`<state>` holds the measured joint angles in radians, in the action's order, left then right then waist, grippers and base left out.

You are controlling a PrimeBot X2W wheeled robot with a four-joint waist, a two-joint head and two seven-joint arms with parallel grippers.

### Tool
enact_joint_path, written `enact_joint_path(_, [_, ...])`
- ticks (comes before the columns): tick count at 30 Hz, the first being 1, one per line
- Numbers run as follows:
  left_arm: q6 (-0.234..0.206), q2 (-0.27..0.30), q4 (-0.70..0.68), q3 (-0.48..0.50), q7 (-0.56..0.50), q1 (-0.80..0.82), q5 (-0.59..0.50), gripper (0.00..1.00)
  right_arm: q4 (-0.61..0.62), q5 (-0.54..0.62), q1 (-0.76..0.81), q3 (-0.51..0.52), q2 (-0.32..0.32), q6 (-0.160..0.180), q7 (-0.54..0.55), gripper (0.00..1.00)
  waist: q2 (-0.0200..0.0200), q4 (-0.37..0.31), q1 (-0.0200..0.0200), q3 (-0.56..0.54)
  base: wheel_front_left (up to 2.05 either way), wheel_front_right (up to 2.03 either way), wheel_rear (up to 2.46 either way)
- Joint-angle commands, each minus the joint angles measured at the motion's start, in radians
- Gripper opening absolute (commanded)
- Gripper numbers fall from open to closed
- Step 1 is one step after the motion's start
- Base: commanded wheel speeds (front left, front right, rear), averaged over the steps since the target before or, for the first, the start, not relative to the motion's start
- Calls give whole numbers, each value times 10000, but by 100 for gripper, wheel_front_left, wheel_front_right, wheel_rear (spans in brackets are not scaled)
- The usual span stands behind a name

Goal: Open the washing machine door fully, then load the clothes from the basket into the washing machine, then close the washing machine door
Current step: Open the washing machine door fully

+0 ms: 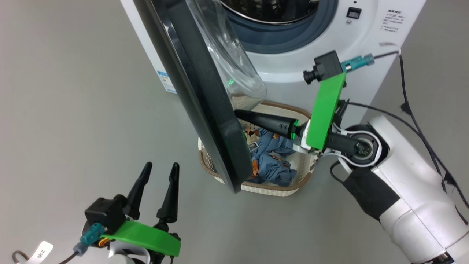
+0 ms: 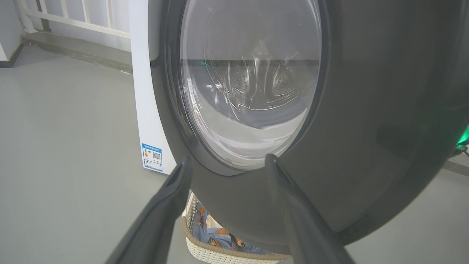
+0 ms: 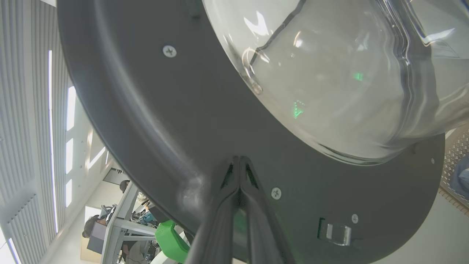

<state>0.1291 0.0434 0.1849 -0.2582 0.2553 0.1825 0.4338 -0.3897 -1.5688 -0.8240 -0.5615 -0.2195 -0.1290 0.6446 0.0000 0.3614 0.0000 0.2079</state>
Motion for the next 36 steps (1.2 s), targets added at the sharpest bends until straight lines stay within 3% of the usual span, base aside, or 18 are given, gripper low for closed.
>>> enact_joint_path(1, [16,269,-131,259,65,109,-14,100,311,39,268,35,166,-17,-107,47,0,-173,0,-165,0,0,0])
enact_joint_path(3, [16,368,-44,221,65,127,48,100,358,63,436,101,61,-17,-249,91,0,-310,0,-282,0,0,0])
enact_joint_path(4, [16,419,-8,210,65,128,86,100,375,57,536,132,12,-17,-308,100,0,-381,0,-341,0,0,0])
enact_joint_path(16, [16,962,47,439,65,-230,241,100,849,143,1823,360,-670,-17,-1147,100,0,-1370,0,-980,0,0,0])
enact_joint_path(29, [16,1168,-116,861,65,-782,194,100,1080,235,3345,702,-1540,-17,-2131,100,0,-2323,0,-1466,0,0,0])
enact_joint_path(36, [16,1189,-217,1172,65,-1035,141,100,1088,984,3920,419,-2172,-17,-3145,100,0,-2765,0,-1582,0,0,0])
